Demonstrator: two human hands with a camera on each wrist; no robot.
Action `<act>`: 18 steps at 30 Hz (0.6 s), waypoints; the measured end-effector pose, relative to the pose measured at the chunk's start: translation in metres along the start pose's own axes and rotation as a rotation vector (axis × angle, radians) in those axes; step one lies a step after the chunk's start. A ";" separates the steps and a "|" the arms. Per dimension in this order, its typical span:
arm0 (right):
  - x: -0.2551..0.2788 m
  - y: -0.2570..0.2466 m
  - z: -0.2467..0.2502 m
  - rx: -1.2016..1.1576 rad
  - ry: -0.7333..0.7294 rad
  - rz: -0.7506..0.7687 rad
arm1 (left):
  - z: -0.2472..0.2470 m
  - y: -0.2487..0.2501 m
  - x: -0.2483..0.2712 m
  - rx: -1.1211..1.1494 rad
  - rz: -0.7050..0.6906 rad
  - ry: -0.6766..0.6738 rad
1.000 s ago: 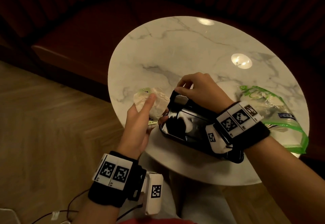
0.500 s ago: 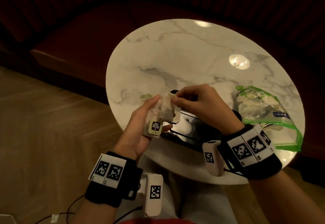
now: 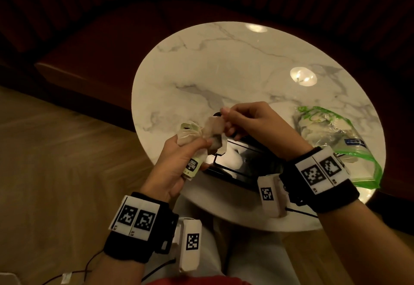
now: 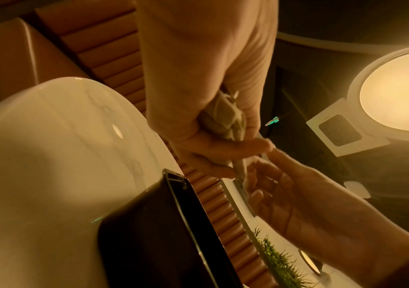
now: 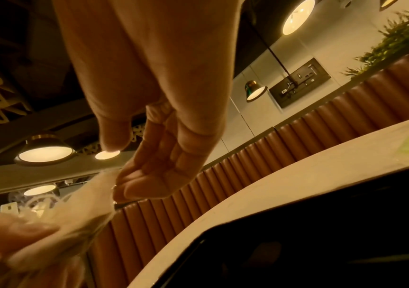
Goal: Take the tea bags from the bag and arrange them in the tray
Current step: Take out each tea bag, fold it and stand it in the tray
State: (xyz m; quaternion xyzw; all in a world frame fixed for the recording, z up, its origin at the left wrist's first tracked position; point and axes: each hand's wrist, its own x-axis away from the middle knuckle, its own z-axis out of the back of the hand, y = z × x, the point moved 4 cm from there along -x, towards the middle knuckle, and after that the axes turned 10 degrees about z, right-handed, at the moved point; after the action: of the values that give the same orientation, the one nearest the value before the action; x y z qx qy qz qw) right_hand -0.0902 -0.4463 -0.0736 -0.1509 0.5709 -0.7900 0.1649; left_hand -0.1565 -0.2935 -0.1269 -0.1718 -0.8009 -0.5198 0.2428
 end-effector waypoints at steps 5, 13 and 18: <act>-0.016 0.027 0.005 0.555 -0.205 0.000 | 0.014 -0.004 -0.006 -0.034 0.052 0.082; -0.037 0.067 -0.018 0.989 -0.466 -0.024 | 0.012 -0.010 -0.007 -0.111 0.152 0.030; -0.038 0.070 -0.031 1.091 -0.546 0.012 | 0.012 -0.009 -0.004 -0.197 0.172 0.003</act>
State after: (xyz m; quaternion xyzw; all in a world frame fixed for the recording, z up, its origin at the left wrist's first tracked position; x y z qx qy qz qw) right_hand -0.0633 -0.4243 -0.1512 -0.2384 0.0219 -0.9004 0.3634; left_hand -0.1606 -0.2863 -0.1395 -0.2621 -0.7277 -0.5736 0.2697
